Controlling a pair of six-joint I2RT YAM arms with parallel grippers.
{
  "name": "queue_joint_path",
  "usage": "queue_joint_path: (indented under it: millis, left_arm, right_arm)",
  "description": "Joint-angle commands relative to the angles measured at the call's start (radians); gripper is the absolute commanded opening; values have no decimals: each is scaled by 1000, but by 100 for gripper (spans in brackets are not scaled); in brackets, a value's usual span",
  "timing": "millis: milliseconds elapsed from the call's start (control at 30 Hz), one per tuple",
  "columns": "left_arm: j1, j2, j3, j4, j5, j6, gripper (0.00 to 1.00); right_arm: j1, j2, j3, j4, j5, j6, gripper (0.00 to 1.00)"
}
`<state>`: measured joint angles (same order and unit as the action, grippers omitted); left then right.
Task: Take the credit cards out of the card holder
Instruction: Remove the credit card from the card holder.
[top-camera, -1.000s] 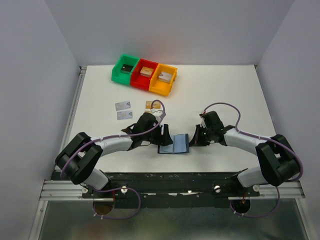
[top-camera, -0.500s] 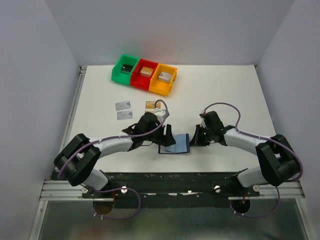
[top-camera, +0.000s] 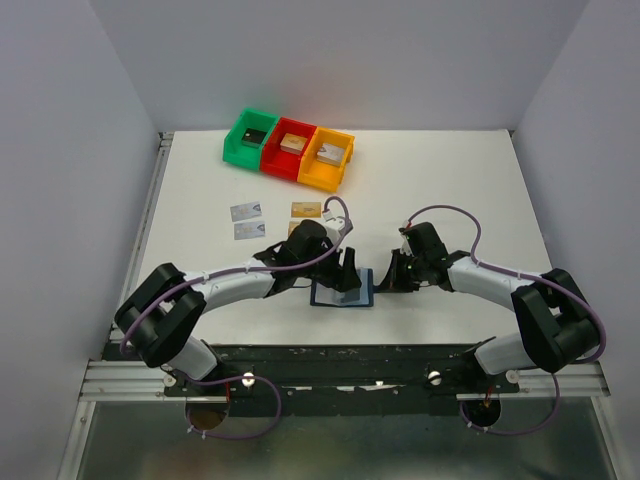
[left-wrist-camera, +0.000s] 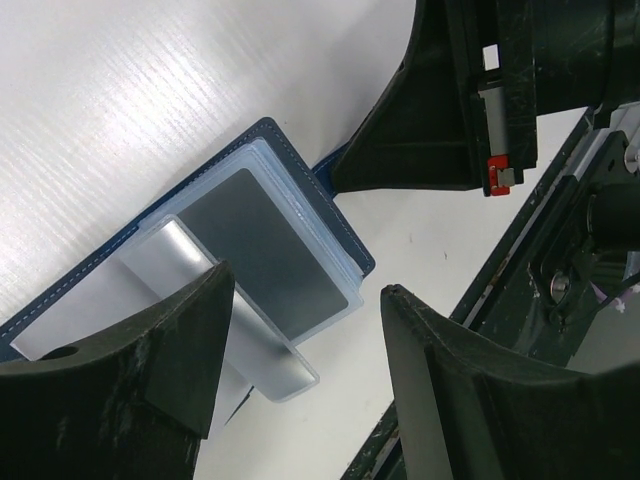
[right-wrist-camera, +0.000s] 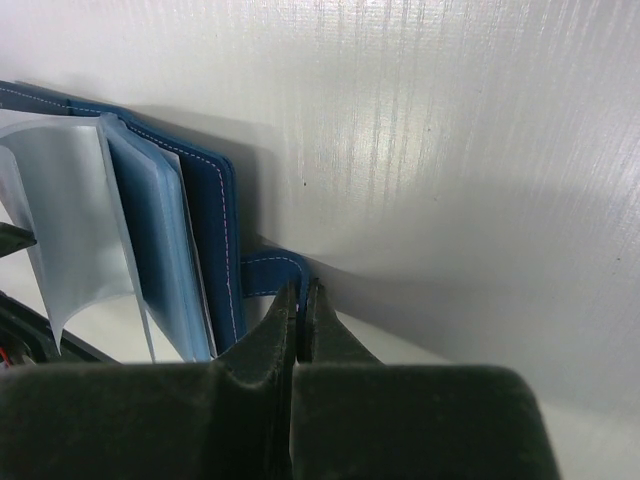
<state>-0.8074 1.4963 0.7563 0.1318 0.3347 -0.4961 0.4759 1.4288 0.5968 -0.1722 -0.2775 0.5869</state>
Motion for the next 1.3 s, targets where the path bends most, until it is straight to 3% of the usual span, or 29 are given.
queue_joint_path:
  millis: [0,267,500,633,767,933,1000,1100,1200,1267]
  left_arm:
    - [-15,25,40,-27,27,31,73]
    - [-15,-24,0,-67,-92,-1,73]
    - [25,-155,-83,-124,-272,-67,73]
    - [46,-206,-100,-130,-312,-78,73]
    - [60,-241,-92,-167,-327,-84,72]
    - [65,-281,-81,-92,-249,-93,66]
    - [66,-257,-65,-58,-183,-107,58]
    - [65,-190,-31,-26,-94,-116,38]
    - [65,-110,3,-31,-54,-105,22]
    - [65,-75,15,-49,-52,-95,17]
  right_arm:
    - [-3,2,6,-43,26,-1,2]
    - [-5,-34,18,-91,73,-13,15]
    - [-3,-99,61,-191,158,-58,43]
    - [-3,-137,86,-234,187,-75,50]
    - [-3,-200,98,-239,172,-85,50]
    - [-2,-287,67,-118,-14,-95,36]
    - [-2,-280,74,-92,-67,-88,31]
    - [3,-245,72,-53,-135,-82,25]
    - [18,-190,75,-21,-192,-78,24]
    - [30,-151,81,-36,-177,-78,25]
